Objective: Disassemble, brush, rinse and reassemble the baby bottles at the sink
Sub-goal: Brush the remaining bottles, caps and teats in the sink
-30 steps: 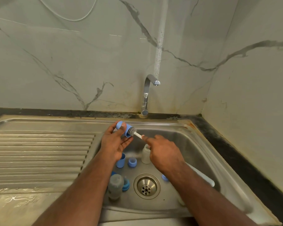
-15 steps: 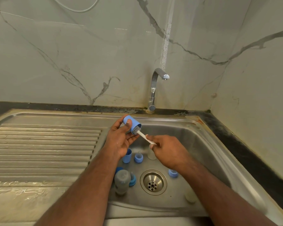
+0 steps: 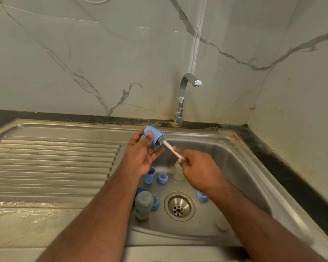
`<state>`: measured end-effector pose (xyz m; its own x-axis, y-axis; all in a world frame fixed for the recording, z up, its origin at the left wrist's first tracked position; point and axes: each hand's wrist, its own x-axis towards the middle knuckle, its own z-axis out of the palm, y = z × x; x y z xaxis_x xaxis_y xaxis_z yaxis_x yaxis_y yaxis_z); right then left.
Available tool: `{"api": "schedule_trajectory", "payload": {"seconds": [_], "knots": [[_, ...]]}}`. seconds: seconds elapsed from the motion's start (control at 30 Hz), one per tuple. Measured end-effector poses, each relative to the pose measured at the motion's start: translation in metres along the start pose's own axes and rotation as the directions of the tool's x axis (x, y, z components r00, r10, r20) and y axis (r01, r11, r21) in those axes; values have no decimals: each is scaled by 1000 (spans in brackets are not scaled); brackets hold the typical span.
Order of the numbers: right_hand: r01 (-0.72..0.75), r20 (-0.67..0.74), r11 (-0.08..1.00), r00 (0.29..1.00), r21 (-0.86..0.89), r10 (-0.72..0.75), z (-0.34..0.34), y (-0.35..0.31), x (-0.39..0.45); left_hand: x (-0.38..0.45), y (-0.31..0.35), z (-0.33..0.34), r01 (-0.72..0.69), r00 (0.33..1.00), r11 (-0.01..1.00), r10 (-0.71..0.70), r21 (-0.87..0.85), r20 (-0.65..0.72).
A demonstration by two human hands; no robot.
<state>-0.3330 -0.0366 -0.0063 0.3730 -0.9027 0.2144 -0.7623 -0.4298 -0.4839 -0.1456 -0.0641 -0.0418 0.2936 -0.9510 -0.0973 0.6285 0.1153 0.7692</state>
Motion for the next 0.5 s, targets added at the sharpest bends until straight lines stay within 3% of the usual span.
{"api": "schedule_trajectory", "payload": {"seconds": [0.07, 0.13, 0.2, 0.27, 0.33, 0.37, 0.5], "knots": [[19, -38, 969, 999, -246, -29, 7, -3, 1, -2, -2, 3, -6, 1000, 1000, 6, 28, 8], [15, -4, 962, 1000, -274, -17, 13, -8, 2, -3, -2, 4, -5, 1000, 999, 5, 38, 18], [9, 89, 995, 996, -96, 0, 9, -9, 3, -3, -1, 3, -3, 1000, 999, 3, 41, 14], [-85, 155, 961, 987, 263, 45, 3, -2, 2, -4, 0, 2, 4, 1000, 1000, -4, 9, 4], [-257, 227, 762, 963, 595, 148, 0, 2, -1, -5, 1, 1, 8, 1000, 999, -8, -45, 12], [-313, 258, 667, 948, 676, 184, 0, 1, -1, -6, 1, 1, 9, 1000, 998, -8, -65, 20], [-405, 369, 424, 914, 810, 167, 1, -8, -3, -6, 1, 4, 25, 999, 996, -21, -83, 44]]}}
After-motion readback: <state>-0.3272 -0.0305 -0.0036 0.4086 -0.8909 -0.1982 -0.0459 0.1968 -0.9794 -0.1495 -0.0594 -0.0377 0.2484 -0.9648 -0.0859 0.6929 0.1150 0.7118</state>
